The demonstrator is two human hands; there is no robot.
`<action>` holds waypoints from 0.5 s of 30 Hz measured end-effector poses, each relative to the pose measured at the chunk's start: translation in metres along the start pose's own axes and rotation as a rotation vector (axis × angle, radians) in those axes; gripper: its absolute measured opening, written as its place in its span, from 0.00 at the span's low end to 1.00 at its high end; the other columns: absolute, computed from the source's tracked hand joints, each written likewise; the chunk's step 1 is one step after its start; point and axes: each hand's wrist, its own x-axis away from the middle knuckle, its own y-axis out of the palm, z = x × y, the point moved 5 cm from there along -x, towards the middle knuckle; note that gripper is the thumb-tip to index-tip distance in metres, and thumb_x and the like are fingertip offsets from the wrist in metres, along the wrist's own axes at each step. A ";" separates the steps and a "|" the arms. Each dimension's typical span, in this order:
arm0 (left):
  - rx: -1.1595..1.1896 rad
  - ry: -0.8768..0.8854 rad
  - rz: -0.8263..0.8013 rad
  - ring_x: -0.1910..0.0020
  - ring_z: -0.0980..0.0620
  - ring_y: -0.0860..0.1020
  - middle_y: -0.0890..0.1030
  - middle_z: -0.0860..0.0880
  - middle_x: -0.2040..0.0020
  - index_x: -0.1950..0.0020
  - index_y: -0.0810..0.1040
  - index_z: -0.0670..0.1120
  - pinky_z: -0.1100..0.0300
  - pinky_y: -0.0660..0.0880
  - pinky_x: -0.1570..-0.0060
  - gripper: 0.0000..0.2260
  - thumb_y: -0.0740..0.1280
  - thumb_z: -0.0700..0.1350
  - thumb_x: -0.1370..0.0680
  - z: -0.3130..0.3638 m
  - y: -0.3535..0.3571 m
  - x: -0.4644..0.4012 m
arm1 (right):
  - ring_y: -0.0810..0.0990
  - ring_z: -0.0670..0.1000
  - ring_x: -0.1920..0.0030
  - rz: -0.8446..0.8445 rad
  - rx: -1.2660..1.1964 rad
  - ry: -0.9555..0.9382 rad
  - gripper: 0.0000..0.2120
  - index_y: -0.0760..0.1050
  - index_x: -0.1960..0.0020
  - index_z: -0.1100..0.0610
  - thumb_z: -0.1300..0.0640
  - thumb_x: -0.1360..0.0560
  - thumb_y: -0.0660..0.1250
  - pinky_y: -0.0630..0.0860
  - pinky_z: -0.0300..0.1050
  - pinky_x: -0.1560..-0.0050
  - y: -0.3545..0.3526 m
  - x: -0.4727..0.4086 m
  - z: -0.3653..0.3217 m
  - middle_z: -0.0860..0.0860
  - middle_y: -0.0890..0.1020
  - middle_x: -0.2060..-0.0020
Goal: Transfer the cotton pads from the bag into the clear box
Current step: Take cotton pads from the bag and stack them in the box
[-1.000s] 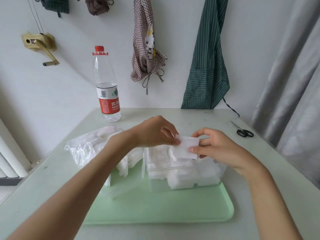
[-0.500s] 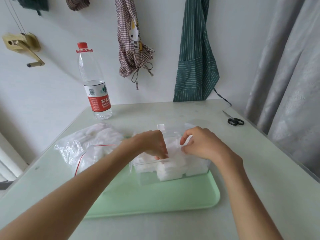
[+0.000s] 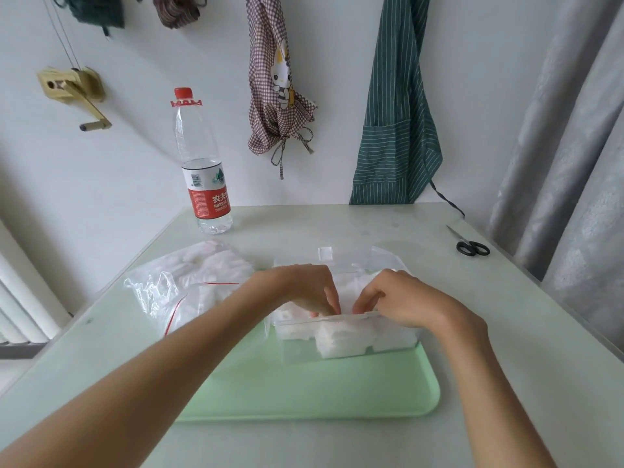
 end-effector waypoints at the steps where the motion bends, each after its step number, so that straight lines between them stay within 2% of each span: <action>1: 0.062 0.006 0.030 0.47 0.55 0.80 0.84 0.50 0.48 0.44 0.82 0.55 0.60 0.72 0.40 0.11 0.66 0.46 0.24 -0.005 -0.005 0.007 | 0.78 0.50 0.45 0.009 -0.020 -0.008 0.25 0.82 0.54 0.45 0.68 0.28 0.51 0.75 0.47 0.41 -0.001 0.001 0.000 0.46 0.82 0.50; 3: 0.205 0.013 0.167 0.51 0.57 0.80 0.84 0.53 0.49 0.45 0.82 0.54 0.61 0.73 0.42 0.10 0.67 0.45 0.24 -0.018 -0.022 0.032 | 0.80 0.47 0.50 0.058 -0.063 -0.028 0.23 0.79 0.58 0.43 0.67 0.27 0.52 0.76 0.47 0.43 -0.006 0.004 0.001 0.42 0.83 0.57; 5: 0.342 -0.012 0.388 0.55 0.60 0.80 0.83 0.56 0.52 0.48 0.82 0.55 0.61 0.74 0.45 0.08 0.69 0.44 0.25 -0.048 -0.039 0.069 | 0.80 0.44 0.54 0.134 -0.109 -0.068 0.22 0.78 0.60 0.42 0.66 0.26 0.54 0.77 0.47 0.46 -0.014 0.007 -0.002 0.42 0.83 0.60; 7: 0.399 -0.137 0.575 0.52 0.58 0.80 0.82 0.57 0.50 0.50 0.80 0.58 0.56 0.74 0.43 0.08 0.72 0.49 0.28 -0.088 -0.043 0.106 | 0.81 0.42 0.56 0.200 -0.142 -0.109 0.20 0.79 0.58 0.42 0.64 0.25 0.57 0.78 0.47 0.48 -0.021 0.014 -0.009 0.41 0.83 0.61; 8: 0.359 -0.260 0.616 0.49 0.56 0.79 0.80 0.58 0.48 0.48 0.77 0.59 0.55 0.73 0.42 0.11 0.73 0.54 0.30 -0.108 -0.038 0.123 | 0.80 0.40 0.57 0.233 -0.144 -0.137 0.18 0.79 0.57 0.42 0.63 0.24 0.58 0.78 0.47 0.49 -0.024 0.017 -0.015 0.40 0.83 0.61; 10: 0.227 -0.515 0.558 0.41 0.54 0.75 0.76 0.58 0.41 0.41 0.72 0.59 0.55 0.70 0.39 0.25 0.70 0.65 0.34 -0.140 -0.020 0.145 | 0.79 0.37 0.54 0.303 -0.149 -0.205 0.15 0.79 0.55 0.41 0.60 0.23 0.60 0.76 0.43 0.47 -0.025 0.022 -0.033 0.36 0.82 0.60; 12: 0.208 -0.630 0.431 0.36 0.52 0.72 0.73 0.56 0.36 0.35 0.68 0.58 0.56 0.68 0.37 0.35 0.65 0.73 0.37 -0.158 0.005 0.152 | 0.77 0.35 0.50 0.360 -0.151 -0.275 0.13 0.79 0.54 0.40 0.58 0.24 0.62 0.73 0.39 0.44 -0.018 0.025 -0.060 0.33 0.81 0.57; 15: 0.283 -0.652 0.381 0.36 0.51 0.73 0.75 0.56 0.37 0.38 0.69 0.61 0.57 0.68 0.41 0.35 0.61 0.77 0.40 -0.172 0.029 0.142 | 0.72 0.37 0.44 0.447 -0.063 -0.355 0.11 0.79 0.51 0.41 0.57 0.24 0.64 0.65 0.28 0.46 0.003 0.023 -0.099 0.35 0.79 0.53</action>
